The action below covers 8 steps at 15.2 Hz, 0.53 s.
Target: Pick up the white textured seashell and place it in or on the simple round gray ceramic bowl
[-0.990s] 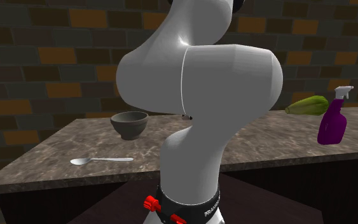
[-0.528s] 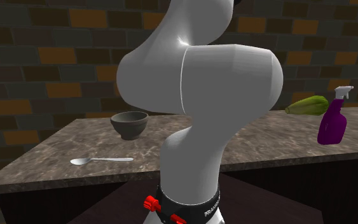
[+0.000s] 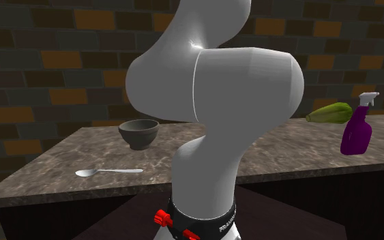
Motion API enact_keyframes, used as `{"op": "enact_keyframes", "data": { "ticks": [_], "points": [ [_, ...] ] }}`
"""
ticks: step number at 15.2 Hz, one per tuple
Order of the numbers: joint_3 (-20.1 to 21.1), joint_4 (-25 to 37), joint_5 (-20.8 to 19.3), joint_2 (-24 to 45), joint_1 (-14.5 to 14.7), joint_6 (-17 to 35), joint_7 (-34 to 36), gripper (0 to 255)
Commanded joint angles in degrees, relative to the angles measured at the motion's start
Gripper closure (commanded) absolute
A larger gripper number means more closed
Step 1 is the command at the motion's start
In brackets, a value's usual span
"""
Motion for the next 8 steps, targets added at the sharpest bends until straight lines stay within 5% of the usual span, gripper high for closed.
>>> {"op": "enact_keyframes", "data": {
  "ticks": [1,8],
  "points": [
    [0.2,0.4,0.4,-0.7,-0.1,-1.1,-0.2,255],
    [1.0,1.8,1.8,-3.7,-0.7,-5.5,-1.1,255]
  ]
}}
